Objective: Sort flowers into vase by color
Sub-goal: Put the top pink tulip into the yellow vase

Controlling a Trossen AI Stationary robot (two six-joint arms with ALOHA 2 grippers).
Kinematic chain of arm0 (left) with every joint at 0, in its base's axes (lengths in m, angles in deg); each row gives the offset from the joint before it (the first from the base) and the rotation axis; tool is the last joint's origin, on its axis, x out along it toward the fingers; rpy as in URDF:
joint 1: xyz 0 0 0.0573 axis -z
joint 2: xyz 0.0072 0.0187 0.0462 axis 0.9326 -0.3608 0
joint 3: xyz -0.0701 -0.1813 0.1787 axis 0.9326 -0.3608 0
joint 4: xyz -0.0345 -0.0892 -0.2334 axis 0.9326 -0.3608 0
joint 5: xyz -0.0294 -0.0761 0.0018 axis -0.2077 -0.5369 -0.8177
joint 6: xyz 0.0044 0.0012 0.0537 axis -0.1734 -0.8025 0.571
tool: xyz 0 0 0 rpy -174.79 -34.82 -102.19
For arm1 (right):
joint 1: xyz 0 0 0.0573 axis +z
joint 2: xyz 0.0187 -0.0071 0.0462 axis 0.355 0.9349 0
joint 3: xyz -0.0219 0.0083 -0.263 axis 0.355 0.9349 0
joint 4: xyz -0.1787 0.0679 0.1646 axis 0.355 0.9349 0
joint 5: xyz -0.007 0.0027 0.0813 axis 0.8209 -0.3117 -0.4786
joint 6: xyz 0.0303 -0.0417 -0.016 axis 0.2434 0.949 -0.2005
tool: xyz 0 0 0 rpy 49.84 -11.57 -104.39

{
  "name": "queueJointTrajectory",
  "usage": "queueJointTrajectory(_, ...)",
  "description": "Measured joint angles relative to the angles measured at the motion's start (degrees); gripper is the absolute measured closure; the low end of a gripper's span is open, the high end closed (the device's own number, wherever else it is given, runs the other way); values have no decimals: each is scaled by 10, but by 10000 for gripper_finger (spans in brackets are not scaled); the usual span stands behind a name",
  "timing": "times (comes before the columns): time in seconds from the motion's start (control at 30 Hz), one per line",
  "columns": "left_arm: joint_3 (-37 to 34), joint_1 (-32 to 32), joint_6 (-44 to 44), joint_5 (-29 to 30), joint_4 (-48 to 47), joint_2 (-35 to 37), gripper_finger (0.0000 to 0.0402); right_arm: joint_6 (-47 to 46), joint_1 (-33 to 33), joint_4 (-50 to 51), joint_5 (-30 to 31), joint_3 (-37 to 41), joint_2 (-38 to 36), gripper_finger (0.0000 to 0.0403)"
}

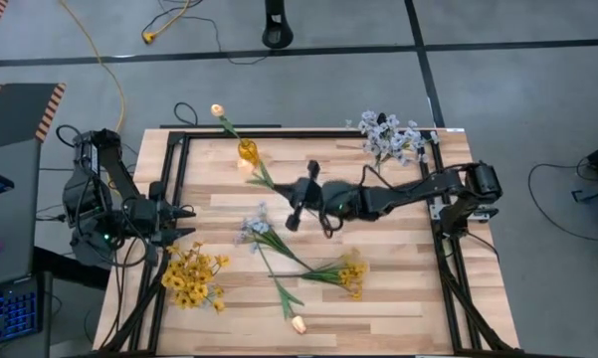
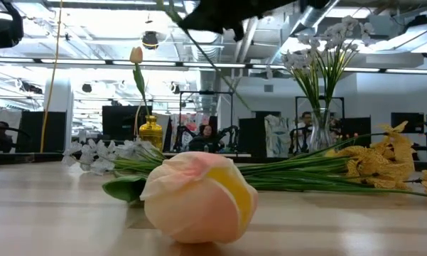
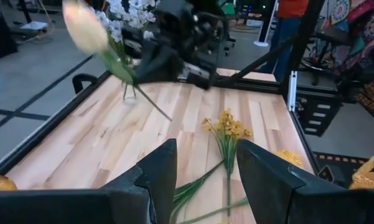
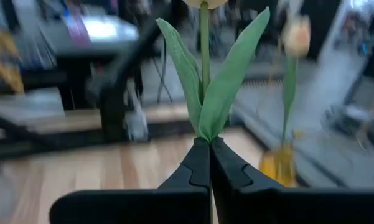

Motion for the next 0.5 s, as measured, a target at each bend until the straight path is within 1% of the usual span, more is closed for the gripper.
queueJointTrajectory(0.1, 0, 0, 3, 8, 0, 4, 248, 33, -30, -74, -71, 0, 0, 380)
queueJointTrajectory(0.17, 0, -6, 2, 11, 0, 13, 248, 39, -50, -99, -108, 0, 0, 379)
queueJointTrajectory(0.33, 0, -63, 7, 3, 12, 24, 248, 32, -88, -116, -158, 0, 7, 380)
queueJointTrajectory(0.43, 0, -109, 72, -11, 66, 19, 248, 22, -105, -112, -183, 0, 15, 380)
queueJointTrajectory(0.5, 1, -140, 132, -22, 116, 10, 248, 20, -113, -139, -191, 0, 32, 379)
